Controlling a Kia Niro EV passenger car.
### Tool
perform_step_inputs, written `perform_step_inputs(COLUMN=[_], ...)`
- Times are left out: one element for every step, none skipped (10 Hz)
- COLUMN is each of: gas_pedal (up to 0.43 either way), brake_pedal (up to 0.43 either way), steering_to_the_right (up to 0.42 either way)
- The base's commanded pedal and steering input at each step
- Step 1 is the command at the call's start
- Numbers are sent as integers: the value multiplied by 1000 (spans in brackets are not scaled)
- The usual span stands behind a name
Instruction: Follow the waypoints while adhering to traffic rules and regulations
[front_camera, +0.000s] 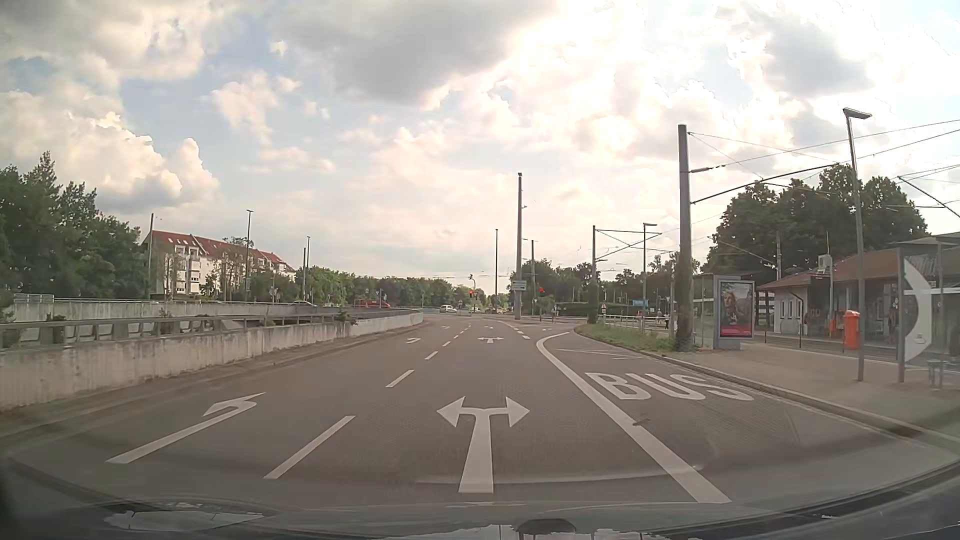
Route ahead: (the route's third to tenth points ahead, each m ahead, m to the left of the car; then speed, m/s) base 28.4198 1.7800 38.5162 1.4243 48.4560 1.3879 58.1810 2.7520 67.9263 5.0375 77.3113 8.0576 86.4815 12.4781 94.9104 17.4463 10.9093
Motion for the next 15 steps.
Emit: perform_step_inputs(gas_pedal=[0, 0, 0, 0, 0, 0, 0, 0, 0, 0, 0, 0, 0, 0, 0], brake_pedal=[0, 0, 0, 0, 0, 0, 0, 0, 0, 0, 0, 0, 0, 0, 0], steering_to_the_right=[0, 0, 0, 0, 0, 0, 0, 0, 0, 0, 0, 0, 0, 0, 0])
